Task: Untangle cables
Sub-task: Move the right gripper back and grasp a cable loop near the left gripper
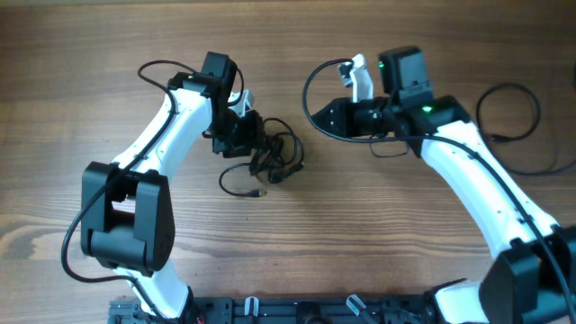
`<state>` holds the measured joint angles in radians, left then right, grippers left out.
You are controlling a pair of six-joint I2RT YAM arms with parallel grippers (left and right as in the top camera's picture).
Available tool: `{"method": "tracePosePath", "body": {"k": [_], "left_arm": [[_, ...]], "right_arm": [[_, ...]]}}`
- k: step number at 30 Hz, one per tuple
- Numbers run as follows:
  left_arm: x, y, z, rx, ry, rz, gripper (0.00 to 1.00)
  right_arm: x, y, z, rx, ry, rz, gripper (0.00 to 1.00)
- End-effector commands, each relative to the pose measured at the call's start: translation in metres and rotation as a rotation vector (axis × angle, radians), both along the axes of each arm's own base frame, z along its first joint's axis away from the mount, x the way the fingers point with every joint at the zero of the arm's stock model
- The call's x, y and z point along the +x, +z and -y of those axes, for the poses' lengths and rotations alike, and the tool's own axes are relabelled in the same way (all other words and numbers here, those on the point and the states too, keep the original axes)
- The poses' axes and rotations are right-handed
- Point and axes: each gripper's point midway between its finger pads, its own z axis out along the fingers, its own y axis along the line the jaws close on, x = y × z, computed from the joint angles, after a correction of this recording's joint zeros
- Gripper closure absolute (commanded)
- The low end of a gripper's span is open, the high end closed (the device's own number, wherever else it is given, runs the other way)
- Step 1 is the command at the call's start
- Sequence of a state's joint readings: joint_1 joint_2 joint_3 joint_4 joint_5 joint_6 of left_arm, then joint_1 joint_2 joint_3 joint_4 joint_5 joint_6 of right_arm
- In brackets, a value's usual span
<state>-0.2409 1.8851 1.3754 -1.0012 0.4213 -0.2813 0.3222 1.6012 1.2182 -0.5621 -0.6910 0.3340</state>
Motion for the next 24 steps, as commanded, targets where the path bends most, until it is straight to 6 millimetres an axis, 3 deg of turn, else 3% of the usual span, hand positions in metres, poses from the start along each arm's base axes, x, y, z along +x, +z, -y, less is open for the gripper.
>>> {"method": "tracePosePath", "body": {"k": [1,6,10,14,17,21,24], "left_arm": [[-0.014,-0.008,-0.011,0.047,-0.011,-0.018,0.51],[-0.025,-0.026,-0.014,0.052,-0.012,-0.040,0.55],[-0.020,-0.030,-0.012,0.046,-0.007,-0.015,0.73],[-0.014,-0.025,-0.016,0.039,-0.028,0.011,0.62],[0.000,-0.005,-0.022,0.003,-0.022,0.039,0.56],[-0.001,0.019,-0.007,-0.131,-0.118,0.086,0.45],[-0.013,0.028,0.008,-0.227,-0.228,0.098,0.45]], "right_arm": [[0.001,-0.028,-0.003,-0.033,-0.042,-0.099,0.78],[-0.003,-0.046,-0.013,-0.051,-0.014,-0.137,0.73],[-0.009,-0.061,-0.028,-0.062,0.024,-0.158,0.72],[-0.011,-0.067,-0.031,-0.069,0.033,-0.172,0.71],[-0.011,-0.069,-0.031,-0.071,0.033,-0.175,0.69],[-0.010,-0.069,-0.031,-0.077,0.030,-0.170,0.66],[-0.007,-0.071,-0.028,-0.097,0.014,-0.158,0.64]]}}
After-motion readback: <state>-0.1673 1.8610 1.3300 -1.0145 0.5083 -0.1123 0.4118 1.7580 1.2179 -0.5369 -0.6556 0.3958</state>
